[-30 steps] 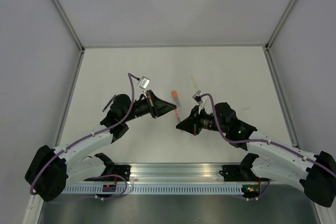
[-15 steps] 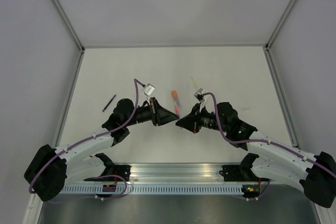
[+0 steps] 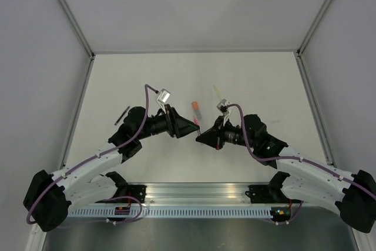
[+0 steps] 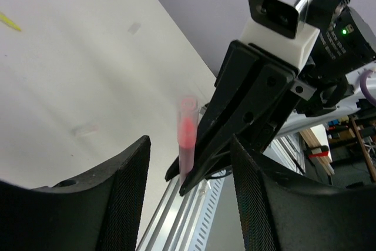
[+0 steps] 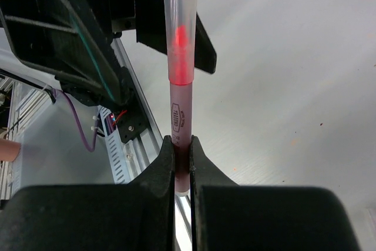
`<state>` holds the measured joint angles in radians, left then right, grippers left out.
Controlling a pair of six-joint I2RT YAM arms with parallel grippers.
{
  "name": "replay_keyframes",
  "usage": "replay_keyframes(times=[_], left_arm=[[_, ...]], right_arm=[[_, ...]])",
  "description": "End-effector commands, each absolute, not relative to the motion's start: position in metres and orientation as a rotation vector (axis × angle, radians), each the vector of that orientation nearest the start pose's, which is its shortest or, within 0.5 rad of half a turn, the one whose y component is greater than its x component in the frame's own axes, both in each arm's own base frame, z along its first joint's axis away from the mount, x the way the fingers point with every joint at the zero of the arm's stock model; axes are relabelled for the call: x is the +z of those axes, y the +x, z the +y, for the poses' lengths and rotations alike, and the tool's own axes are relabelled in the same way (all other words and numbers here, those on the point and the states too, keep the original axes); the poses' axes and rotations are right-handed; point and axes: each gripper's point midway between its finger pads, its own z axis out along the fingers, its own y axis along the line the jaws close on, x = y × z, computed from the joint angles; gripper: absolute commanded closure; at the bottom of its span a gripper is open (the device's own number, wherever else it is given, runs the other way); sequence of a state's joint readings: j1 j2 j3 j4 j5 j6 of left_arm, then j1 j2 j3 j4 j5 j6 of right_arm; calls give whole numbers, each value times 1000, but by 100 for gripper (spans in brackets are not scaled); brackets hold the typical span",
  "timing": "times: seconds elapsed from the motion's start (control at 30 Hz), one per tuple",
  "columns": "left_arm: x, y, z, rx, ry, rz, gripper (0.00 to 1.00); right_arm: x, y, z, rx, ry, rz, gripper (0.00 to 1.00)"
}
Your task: Insert the pens into the pen caps
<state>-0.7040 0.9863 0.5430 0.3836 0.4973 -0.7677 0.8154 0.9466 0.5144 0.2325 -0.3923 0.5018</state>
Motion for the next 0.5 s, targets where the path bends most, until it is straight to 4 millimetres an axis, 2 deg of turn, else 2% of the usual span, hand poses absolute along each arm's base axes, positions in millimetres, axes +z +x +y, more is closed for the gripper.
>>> replay_keyframes(times=[0.0, 0.03, 0.23, 0.3, 0.33, 0.37, 0.4, 0.43, 0.47], left_arm=[[257, 203, -296, -1369, 335, 1798, 38], [263, 206, -297, -1366, 333, 1793, 38], [269, 216, -304, -1360, 313, 1814, 39], [270, 215, -305, -1376, 318, 1809, 46], [268, 214, -306, -1380, 323, 1813, 53], [267, 210, -308, -1403, 342, 1817, 75], [266, 208, -309, -1416, 356, 1820, 86], [261, 205, -310, -1430, 363, 1837, 95], [258, 199, -312, -1457, 386, 1841, 98]], right_arm=[[227, 162, 306, 1321, -636, 1747, 100], [227, 161, 307, 1327, -641, 1750, 100], [224, 159, 309, 1333, -659, 1758, 100], [224, 159, 310, 1333, -661, 1759, 100], [224, 159, 309, 1333, -661, 1760, 100], [224, 159, 310, 1330, -659, 1762, 100], [224, 160, 309, 1327, -655, 1761, 100], [224, 161, 309, 1324, -650, 1764, 100], [228, 163, 311, 1321, -643, 1757, 100]])
